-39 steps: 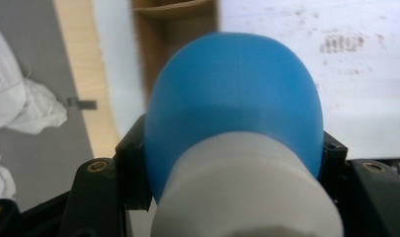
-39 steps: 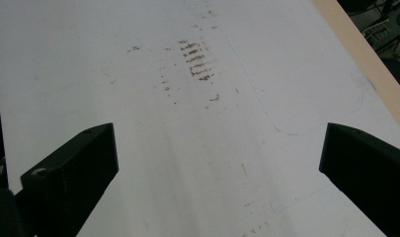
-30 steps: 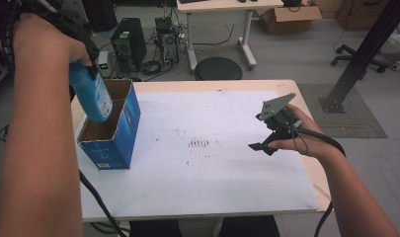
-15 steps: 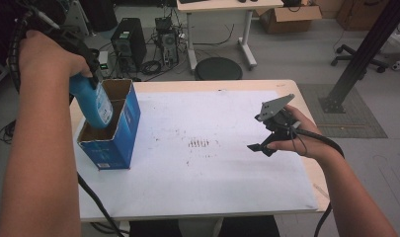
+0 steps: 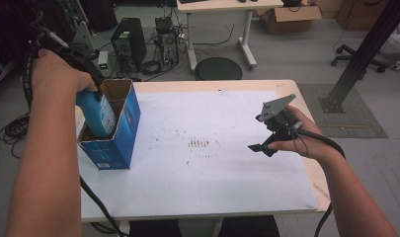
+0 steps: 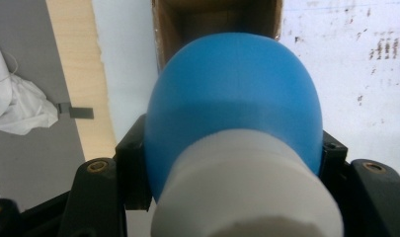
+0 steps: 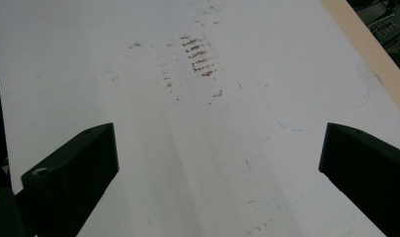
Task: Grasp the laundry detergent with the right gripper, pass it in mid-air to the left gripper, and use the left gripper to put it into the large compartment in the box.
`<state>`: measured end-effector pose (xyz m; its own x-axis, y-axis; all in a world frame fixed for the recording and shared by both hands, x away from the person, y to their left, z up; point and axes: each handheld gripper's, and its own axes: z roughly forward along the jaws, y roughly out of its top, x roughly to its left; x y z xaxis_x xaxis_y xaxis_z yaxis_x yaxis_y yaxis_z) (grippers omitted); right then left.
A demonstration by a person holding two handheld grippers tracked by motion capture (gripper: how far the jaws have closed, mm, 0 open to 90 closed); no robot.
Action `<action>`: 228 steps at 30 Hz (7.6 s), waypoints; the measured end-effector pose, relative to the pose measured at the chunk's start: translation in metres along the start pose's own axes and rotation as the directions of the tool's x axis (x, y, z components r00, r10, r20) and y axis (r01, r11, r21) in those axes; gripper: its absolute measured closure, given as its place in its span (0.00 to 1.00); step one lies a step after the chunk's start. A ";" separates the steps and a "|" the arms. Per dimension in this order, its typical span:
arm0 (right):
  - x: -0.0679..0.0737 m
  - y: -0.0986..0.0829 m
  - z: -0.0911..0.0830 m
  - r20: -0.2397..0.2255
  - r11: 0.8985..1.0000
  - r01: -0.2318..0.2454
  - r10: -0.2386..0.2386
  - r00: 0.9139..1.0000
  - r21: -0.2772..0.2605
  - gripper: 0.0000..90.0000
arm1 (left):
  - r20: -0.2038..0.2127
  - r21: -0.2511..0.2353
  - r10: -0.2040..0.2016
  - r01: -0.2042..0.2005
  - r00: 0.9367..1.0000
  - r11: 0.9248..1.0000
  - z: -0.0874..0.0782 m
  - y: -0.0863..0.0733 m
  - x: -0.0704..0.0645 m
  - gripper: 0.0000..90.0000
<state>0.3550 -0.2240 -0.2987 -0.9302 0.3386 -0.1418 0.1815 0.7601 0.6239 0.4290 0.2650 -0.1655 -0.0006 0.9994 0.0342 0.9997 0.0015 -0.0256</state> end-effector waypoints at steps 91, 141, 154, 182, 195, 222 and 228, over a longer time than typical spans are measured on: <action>0.001 -0.002 0.002 -0.028 1.000 -0.016 0.016 0.999 0.004 0.02 | 0.026 0.019 0.035 -0.036 0.999 0.999 0.121 0.006 0.004 0.38; -0.001 0.009 -0.018 -0.007 1.000 0.001 -0.002 1.000 -0.012 0.02 | -0.083 -0.126 0.260 -0.269 0.962 0.955 0.001 -0.011 -0.054 0.00; -0.009 0.023 -0.025 0.003 1.000 0.017 -0.017 1.000 0.025 0.02 | -0.006 -0.171 0.611 -0.602 0.792 0.780 -0.020 -0.016 -0.127 0.00; -0.009 0.038 -0.006 -0.040 0.981 0.079 -0.073 0.997 0.175 0.03 | 0.067 -0.105 0.962 -0.957 0.265 0.271 0.023 -0.034 -0.181 0.00; -0.012 0.036 -0.008 -0.055 0.975 0.096 -0.087 0.995 0.201 0.03 | 0.047 -0.083 0.989 -0.986 0.143 0.147 0.034 -0.036 -0.194 0.00; -0.015 0.036 0.008 -0.087 0.963 0.125 -0.107 0.990 0.240 0.03 | 0.038 -0.034 0.997 -0.997 0.066 0.067 0.060 -0.037 -0.215 0.00; -0.015 0.034 0.008 -0.094 0.961 0.124 -0.103 0.990 0.248 0.03 | 0.028 -0.019 0.997 -0.998 0.067 0.068 0.061 -0.039 -0.216 0.00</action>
<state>0.3774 -0.1988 -0.2820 -0.9697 0.2048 -0.1331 0.1384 0.9097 0.3916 0.3890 0.0511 -0.2329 0.9962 0.0699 -0.0517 0.0691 -0.9975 -0.0167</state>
